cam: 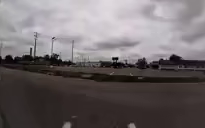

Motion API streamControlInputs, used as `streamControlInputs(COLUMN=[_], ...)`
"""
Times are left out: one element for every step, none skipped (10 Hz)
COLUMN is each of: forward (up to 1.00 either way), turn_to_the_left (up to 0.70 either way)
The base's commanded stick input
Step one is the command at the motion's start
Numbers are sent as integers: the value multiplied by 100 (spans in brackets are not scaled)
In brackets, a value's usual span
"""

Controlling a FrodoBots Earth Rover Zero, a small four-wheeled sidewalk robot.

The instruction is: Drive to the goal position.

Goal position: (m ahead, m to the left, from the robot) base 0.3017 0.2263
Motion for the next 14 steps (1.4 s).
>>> streamControlInputs(forward=[0,0,0,0,0,0,0,0,0,0,0,0,0,0], turn_to_the_left=[-45,-45,-45,-45,-45,-45,-45,-45,-45,-45,-45,-45,-45,-45])
